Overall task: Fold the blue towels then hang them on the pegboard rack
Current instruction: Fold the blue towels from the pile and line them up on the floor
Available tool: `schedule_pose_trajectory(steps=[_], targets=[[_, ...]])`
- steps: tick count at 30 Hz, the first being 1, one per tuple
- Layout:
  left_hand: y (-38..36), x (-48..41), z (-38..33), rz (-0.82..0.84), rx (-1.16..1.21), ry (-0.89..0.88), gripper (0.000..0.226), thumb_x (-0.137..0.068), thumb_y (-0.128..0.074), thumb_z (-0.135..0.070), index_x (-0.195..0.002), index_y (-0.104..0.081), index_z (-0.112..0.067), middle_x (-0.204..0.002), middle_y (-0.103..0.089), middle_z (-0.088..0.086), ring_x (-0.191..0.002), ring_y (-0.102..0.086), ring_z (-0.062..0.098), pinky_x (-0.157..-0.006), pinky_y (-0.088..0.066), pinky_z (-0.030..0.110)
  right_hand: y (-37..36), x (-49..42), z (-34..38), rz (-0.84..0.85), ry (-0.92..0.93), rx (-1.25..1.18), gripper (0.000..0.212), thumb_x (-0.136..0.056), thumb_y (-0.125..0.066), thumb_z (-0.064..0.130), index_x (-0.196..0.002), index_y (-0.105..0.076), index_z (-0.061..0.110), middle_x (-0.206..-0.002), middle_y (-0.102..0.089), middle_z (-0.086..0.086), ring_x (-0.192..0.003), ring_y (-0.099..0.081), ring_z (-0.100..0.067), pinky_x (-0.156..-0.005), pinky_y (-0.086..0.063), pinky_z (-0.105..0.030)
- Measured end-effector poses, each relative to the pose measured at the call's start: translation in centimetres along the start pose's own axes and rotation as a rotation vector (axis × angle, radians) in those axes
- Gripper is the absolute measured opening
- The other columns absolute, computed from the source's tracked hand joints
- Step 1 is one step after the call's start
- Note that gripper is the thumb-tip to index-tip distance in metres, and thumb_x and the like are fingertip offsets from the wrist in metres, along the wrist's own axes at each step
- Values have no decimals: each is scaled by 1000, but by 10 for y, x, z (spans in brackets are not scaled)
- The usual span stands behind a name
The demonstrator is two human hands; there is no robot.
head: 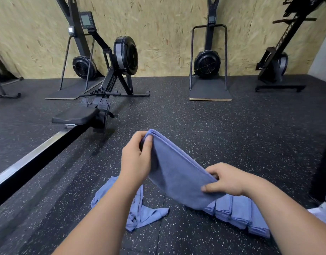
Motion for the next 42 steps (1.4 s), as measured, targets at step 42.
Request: schedule_pose_trajectory(steps=[42], targets=[[-31, -2, 72, 355, 87, 289, 54, -77, -94, -22, -126, -73, -32, -112, -75, -11, -102, -71, 14, -88, -57, 26, 96, 25, -24, -611, -28, -505, 49, -82, -86, -1, -119, -75, 29, -103, -80, 8, -101, -73, -10, -80, -57, -21]])
Point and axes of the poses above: each hand's wrist, its own x-axis away from the middle knuckle, its own y-axis out of the back of the hand, z = x × y, the point moved 10 cm from there along -x, towards the middle knuckle
